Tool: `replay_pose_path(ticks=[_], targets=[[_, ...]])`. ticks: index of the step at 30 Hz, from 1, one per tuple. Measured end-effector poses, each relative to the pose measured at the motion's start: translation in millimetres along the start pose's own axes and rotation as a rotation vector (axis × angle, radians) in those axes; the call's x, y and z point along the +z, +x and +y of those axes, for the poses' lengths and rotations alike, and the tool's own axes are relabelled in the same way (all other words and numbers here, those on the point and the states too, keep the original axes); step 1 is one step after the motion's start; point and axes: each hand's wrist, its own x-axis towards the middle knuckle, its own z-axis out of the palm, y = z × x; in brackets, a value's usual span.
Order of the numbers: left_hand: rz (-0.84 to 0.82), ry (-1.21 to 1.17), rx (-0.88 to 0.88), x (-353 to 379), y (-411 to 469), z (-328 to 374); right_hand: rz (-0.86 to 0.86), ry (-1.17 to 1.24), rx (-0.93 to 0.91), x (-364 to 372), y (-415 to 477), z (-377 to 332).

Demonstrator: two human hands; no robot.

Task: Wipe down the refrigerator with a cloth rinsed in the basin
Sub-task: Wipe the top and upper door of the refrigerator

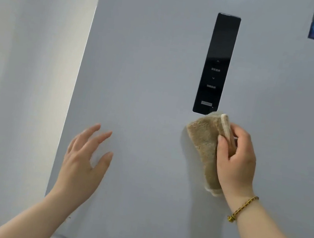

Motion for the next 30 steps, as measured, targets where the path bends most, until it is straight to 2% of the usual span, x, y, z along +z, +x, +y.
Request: replay_pose_path(ticks=[4, 7, 9, 11, 13, 16, 20, 22, 24, 28, 30], targets=[[0.098, -0.061, -0.159, -22, 28, -31, 0.253, -0.381, -0.183, 21, 10, 2], [0.013, -0.177, -0.230, -26, 40, -51, 0.334, -0.421, -0.234, 29, 5, 0], [-0.051, -0.273, -0.276, -24, 41, -59, 0.332, -0.384, -0.188, 39, -5, -7], [-0.054, -0.391, -0.313, -26, 42, -62, 0.277, -0.352, -0.129, 52, -19, -19], [-0.053, -0.565, -0.344, -30, 44, -61, 0.159, -0.362, -0.172, 72, -39, -37], [-0.049, -0.750, -0.393, -41, 46, -56, -0.025, -0.367, -0.403, 107, -70, -71], [-0.092, -0.852, -0.434, -53, 54, -66, -0.252, -0.360, -0.842, 135, -84, -94], [-0.121, -0.886, -0.446, -56, 56, -72, -0.266, -0.361, -0.984, 136, -54, -93], [-0.128, -0.901, -0.449, -56, 56, -75, -0.168, -0.380, -0.926, 139, -10, -96], [-0.135, -0.958, -0.462, -56, 56, -77, -0.017, -0.459, -0.484, 154, 39, -121], [-0.144, -1.010, -0.483, -56, 57, -80, -0.022, -0.480, -0.441, 164, 24, -130]])
